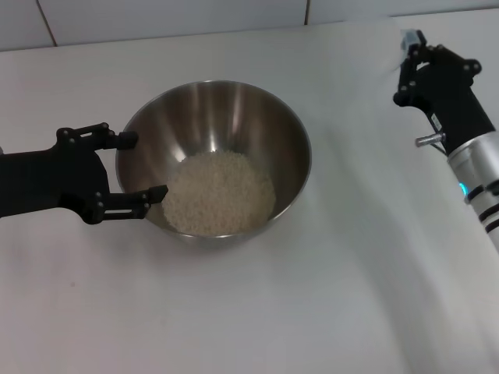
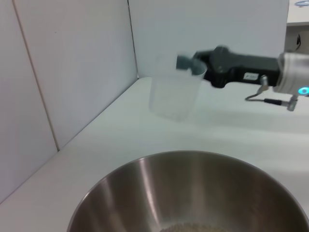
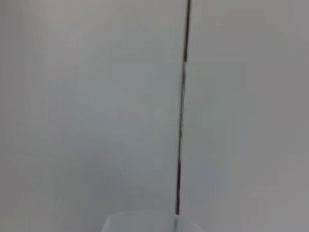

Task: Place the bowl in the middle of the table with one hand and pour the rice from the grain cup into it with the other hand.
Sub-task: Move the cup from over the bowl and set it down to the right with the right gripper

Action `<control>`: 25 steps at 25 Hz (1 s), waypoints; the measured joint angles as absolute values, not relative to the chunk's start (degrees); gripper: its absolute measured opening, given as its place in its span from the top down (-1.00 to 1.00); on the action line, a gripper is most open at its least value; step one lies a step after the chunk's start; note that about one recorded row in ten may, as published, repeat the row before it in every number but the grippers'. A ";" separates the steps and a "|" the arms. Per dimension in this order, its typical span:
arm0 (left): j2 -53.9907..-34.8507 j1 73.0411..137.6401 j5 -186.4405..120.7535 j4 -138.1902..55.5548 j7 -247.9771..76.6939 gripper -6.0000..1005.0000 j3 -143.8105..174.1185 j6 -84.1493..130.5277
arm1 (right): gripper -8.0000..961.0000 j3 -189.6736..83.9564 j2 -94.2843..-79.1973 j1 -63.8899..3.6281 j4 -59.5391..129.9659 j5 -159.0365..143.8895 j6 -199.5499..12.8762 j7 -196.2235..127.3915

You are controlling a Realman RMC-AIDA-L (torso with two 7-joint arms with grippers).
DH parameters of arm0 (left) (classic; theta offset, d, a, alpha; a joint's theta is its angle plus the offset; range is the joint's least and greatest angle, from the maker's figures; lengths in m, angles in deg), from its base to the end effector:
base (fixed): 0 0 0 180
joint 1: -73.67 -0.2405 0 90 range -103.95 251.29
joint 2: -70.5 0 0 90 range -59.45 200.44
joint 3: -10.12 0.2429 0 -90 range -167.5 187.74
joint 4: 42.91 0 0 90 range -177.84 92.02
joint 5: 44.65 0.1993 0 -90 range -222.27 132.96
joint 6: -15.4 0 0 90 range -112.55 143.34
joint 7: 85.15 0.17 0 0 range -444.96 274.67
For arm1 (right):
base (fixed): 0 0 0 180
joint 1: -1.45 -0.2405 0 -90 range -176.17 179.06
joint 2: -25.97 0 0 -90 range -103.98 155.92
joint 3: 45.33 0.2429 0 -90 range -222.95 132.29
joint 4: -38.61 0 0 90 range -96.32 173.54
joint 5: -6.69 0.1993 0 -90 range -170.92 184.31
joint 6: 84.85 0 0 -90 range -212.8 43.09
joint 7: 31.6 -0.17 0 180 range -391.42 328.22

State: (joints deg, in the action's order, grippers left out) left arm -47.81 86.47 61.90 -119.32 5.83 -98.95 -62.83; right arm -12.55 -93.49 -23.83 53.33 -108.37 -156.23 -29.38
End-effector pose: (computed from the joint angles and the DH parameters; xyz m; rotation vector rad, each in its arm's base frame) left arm -0.2014 0.3088 0.0069 -2.7212 -0.1850 -0.3431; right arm 0.2745 0.3434 -0.0177 -1.6105 0.4037 0.7226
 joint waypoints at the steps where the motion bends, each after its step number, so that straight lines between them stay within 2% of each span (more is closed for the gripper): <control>1: -47.80 86.48 61.87 -119.23 5.86 -0.69 -98.96 -62.80 | 0.84 -12.70 -93.39 -24.69 51.92 -108.37 -154.17 -31.73; 3: -47.80 86.48 61.89 -119.11 5.88 -0.69 -98.95 -62.70 | 0.82 -13.45 -93.19 -27.07 49.25 -108.87 -148.46 -34.89; 13: -47.89 86.50 61.94 -118.89 5.99 -0.69 -98.96 -62.65 | 0.73 -15.20 -93.30 -29.95 49.08 -114.61 -139.45 -35.42; 25: -47.90 86.78 62.01 -118.26 6.00 -0.69 -98.96 -62.65 | 0.62 -15.22 -93.62 -27.52 49.99 -114.68 -137.36 -35.64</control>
